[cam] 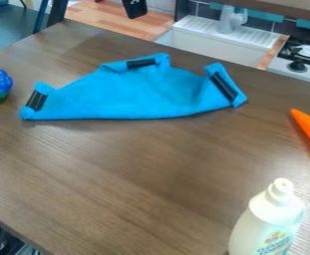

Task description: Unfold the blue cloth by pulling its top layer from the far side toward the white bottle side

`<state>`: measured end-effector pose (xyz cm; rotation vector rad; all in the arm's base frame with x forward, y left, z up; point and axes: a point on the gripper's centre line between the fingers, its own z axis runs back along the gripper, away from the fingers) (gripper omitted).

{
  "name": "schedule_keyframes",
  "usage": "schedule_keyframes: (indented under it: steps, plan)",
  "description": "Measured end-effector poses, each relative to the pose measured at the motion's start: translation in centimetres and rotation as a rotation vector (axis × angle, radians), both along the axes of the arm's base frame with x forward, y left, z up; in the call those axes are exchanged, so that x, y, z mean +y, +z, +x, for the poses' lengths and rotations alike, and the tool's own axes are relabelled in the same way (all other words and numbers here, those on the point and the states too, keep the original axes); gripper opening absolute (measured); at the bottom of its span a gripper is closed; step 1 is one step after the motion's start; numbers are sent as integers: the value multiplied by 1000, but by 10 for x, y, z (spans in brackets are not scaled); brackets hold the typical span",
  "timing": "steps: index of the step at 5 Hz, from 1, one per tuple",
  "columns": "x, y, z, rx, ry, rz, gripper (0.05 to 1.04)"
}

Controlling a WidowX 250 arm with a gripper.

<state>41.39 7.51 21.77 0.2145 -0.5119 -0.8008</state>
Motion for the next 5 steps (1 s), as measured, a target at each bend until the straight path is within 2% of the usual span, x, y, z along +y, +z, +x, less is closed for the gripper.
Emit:
schedule_keyframes:
  steps: [1, 2, 3, 5]
  plan:
    - [1, -17, 2, 39, 2, -8, 1000]
    - [11, -48, 19, 48, 21, 30, 1000]
    - [16, -61, 27, 60, 22, 53, 1000]
    - [22, -72, 32, 32, 23, 97, 1000]
